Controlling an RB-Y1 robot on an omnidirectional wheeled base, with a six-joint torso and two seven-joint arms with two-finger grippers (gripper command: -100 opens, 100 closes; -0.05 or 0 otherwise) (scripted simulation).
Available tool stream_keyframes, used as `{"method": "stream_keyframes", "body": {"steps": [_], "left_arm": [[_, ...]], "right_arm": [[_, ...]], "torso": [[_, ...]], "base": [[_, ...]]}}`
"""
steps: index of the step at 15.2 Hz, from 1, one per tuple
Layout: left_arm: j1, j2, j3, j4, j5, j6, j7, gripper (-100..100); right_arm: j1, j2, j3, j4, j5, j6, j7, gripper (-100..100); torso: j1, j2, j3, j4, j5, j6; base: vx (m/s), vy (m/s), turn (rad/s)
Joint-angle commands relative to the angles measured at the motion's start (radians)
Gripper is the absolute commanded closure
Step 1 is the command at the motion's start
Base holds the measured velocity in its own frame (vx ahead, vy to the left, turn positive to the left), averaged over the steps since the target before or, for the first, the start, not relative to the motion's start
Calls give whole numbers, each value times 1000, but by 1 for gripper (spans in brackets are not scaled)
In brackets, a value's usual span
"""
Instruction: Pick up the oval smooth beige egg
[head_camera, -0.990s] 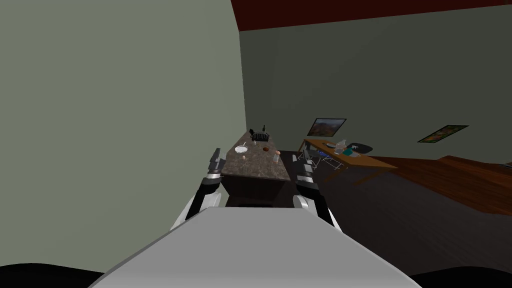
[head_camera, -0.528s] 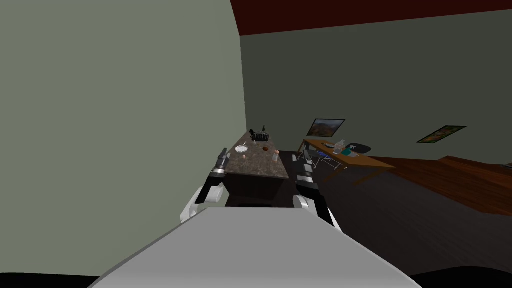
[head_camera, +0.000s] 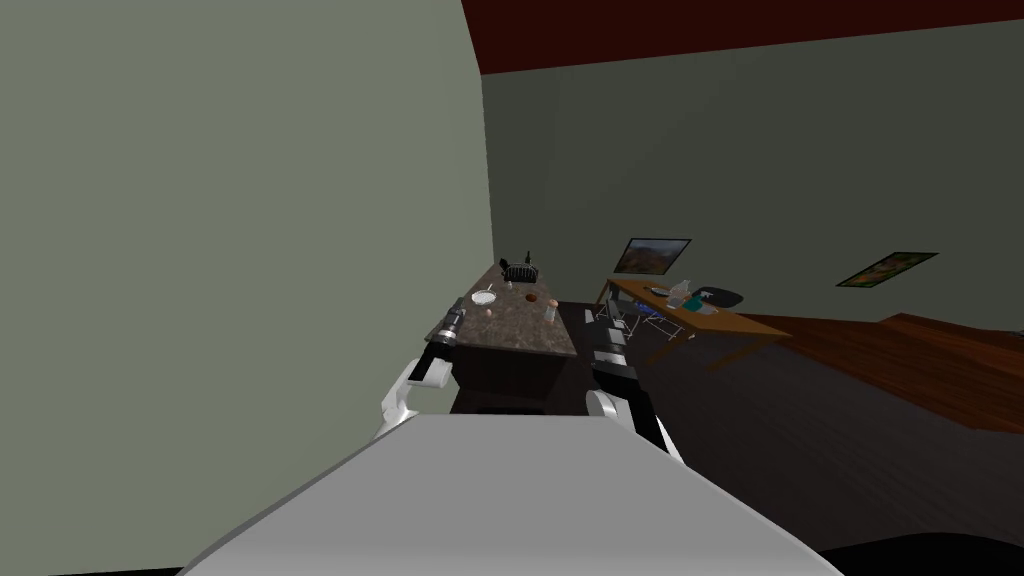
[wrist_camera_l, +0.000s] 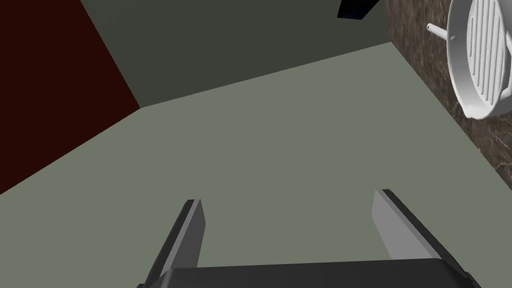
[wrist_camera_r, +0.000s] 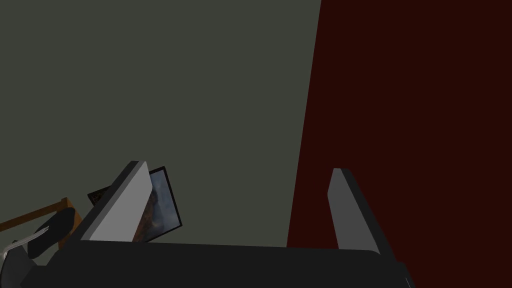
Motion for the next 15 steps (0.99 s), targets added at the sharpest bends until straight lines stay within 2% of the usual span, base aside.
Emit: {"method": "stream_keyframes", "body": {"steps": [1,2,3,5,6,8,9,10,11,13,14,15], "left_arm": [[-50,7,3,50,2,50,-6,-100],[-51,7,3,55,2,61,-6,-100],[-89,11,5,90,3,87,-11,-100],[-97,11,5,102,3,109,-11,-100],[-142,13,8,148,4,142,-16,-100],[-143,13,8,151,4,159,-16,-100],[-189,15,10,196,5,197,-21,-100],[-191,15,10,201,5,210,-21,-100],[-228,15,13,233,6,236,-26,-100],[-240,15,13,251,6,262,-26,-100],[-284,14,16,287,7,301,-32,-100],[-289,14,16,303,7,314,-32,-100]], "right_arm": [[0,0,0,0,0,0,0,0],[0,0,0,0,0,0,0,0],[0,0,0,0,0,0,0,0],[0,0,0,0,0,0,0,0],[0,0,0,0,0,0,0,0],[0,0,0,0,0,0,0,0],[0,0,0,0,0,0,0,0],[0,0,0,0,0,0,0,0],[0,0,0,0,0,0,0,0],[0,0,0,0,0,0,0,0],[0,0,0,0,0,0,0,0],[0,0,0,0,0,0,0,0]], "torso": [[0,0,0,0,0,0],[0,0,0,0,0,0],[0,0,0,0,0,0],[0,-1,0,0,0,0],[0,-1,0,0,0,0],[0,-1,-1,0,0,0],[0,-1,0,0,0,0],[0,-1,-1,0,0,0],[0,-1,-1,0,0,0],[0,-1,-1,0,0,0],[0,-1,-1,0,0,0],[0,-1,-1,0,0,0]], "base": [[-7,-7,17],[-6,-8,12],[-4,-9,16],[-2,-8,9],[-1,-6,19],[0,-7,8],[1,-7,22],[3,-8,13],[4,-11,21],[5,-9,11],[5,-8,20],[6,-9,18]]}}
